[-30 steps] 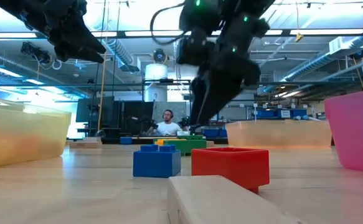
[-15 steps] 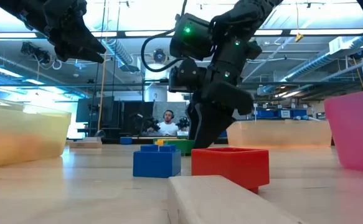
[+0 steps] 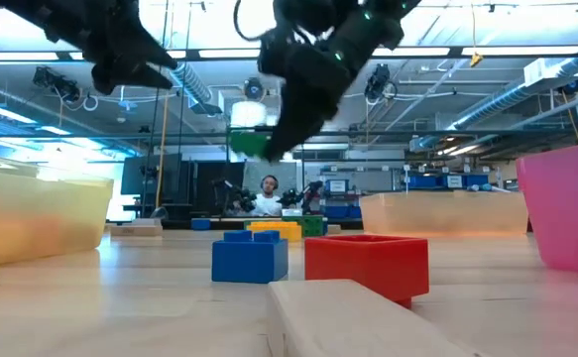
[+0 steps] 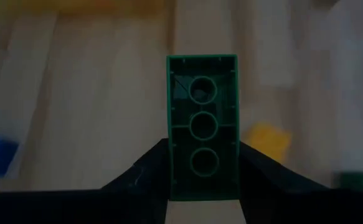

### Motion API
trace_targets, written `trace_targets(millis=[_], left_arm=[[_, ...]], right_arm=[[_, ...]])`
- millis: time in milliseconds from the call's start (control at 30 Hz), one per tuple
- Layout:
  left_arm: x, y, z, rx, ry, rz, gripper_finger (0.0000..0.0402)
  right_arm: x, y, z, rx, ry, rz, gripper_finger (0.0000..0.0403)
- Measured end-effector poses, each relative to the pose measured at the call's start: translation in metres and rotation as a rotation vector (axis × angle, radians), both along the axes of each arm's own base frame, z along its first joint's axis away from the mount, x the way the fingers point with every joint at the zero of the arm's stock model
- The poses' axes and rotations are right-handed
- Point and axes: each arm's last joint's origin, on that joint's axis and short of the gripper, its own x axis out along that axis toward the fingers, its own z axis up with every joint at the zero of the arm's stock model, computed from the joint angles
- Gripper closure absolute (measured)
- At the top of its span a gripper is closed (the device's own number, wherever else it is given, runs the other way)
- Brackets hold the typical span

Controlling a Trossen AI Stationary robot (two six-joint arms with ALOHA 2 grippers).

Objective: Sort blocks by size
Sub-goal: Put the large green game piece into the yellow bin

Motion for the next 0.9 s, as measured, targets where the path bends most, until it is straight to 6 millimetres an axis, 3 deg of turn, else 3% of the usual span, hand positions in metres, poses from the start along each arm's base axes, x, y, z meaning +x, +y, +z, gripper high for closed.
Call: trace_targets(millis=[267, 500, 900], left_arm=[[0.006, -0.001, 0.017, -0.146, -0.243, 0.047, 0.0160], [0.007, -0.001, 0.021, -0.283, -0.339, 0.084, 0.0160], [0.036, -0.003, 0.008, -0.339, -0.330, 0.112, 0.0160]], right_arm=[[0.011, 0.000, 0.074, -0.241, -0.205, -0.050, 0.0252], [0.020, 0.007, 0.103, -0.507, -0.261, -0.097, 0.0252], [0.025, 0.009, 0.099, -0.635, -0.220, -0.107, 0.0252]])
